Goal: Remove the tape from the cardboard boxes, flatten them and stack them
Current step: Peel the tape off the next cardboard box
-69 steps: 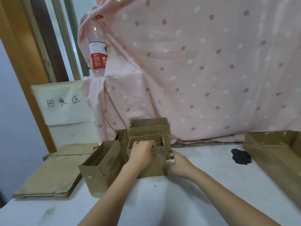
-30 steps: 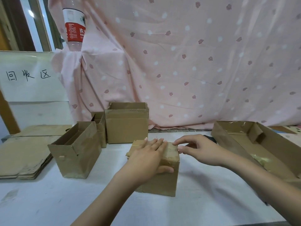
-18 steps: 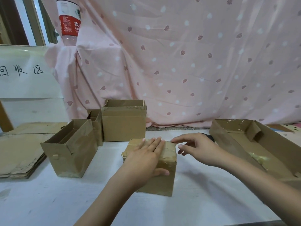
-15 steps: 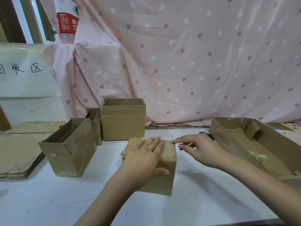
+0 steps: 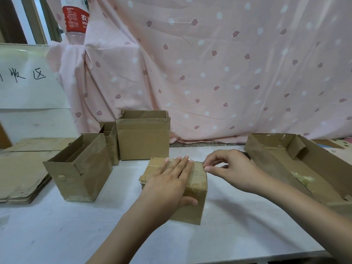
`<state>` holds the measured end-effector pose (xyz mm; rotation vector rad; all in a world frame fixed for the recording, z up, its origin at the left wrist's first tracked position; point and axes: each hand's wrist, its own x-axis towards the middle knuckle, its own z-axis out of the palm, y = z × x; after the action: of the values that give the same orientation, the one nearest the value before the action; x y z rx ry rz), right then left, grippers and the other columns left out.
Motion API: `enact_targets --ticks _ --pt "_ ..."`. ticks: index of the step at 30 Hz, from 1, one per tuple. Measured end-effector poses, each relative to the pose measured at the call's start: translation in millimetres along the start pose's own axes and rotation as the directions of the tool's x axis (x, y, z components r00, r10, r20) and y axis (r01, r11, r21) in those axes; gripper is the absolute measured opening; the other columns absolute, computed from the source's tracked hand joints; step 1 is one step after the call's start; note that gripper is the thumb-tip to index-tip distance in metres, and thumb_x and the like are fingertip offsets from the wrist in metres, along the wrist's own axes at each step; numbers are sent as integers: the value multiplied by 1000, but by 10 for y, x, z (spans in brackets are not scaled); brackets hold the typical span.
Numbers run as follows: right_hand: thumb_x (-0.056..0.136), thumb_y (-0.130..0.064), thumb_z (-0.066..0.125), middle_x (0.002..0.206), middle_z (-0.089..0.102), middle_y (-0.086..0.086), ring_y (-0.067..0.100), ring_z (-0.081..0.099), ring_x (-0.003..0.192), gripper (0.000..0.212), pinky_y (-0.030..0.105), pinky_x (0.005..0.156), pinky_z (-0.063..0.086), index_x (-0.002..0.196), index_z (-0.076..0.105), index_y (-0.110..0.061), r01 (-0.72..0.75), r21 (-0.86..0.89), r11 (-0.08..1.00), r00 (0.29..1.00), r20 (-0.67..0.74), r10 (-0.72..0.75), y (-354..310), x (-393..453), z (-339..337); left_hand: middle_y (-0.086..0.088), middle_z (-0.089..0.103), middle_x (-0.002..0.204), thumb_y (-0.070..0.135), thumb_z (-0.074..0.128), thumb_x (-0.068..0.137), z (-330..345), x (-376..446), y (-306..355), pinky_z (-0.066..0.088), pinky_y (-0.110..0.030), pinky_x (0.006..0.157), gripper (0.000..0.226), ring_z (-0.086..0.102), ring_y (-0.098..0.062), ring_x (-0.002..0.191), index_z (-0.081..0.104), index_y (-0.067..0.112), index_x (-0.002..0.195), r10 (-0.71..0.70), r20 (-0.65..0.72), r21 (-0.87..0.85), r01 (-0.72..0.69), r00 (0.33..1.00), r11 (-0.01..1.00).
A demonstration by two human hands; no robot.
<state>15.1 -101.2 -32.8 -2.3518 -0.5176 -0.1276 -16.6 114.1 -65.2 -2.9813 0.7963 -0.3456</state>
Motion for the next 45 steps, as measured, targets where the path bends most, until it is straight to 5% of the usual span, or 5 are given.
enact_targets --ticks 7,22,29,38,45 --pt "91 -30 69 86 72 1 19 68 82 10 23 57 43 84 73 -25 -158 -121 980 950 253 184 -231 148 -180 0 -20 164 67 37 94 6 -1 32 -12 -34 122 96 -16 -13 151 -15 17 156 5 13 17 -5 1000 1000" --pt "106 -30 40 99 42 -13 13 45 77 14 30 68 40 101 53 -27 -174 -362 916 894 332 301 -378 148 -120 0 -18 164 68 39 93 6 18 -16 -9 -35 123 98 -13 -12 151 -12 15 157 8 19 -2 -8 1000 1000" --pt "94 -34 66 109 60 -20 3 56 85 16 13 71 39 109 71 -37 -59 -251 966 997 25 67 -236 52 78 -7 -16 164 67 38 94 0 66 -1 -8 -34 123 99 -11 -15 152 -13 7 156 -23 56 -3 24 998 1000" --pt "87 -22 73 73 66 -2 13 47 51 12 20 43 35 76 75 -25 -254 -20 967 961 -122 249 -240 94 194 -10 -15 164 66 38 94 -18 102 19 -6 -36 123 100 -10 -17 152 -13 5 156 -34 94 29 31 995 999" --pt "100 -34 55 124 56 -9 11 50 107 28 22 85 35 125 69 -30 -112 -349 930 992 -88 87 -206 19 172 -9 -17 164 67 36 95 -33 79 30 -6 -37 123 100 -12 -17 152 -15 6 155 -45 105 27 42 993 999"
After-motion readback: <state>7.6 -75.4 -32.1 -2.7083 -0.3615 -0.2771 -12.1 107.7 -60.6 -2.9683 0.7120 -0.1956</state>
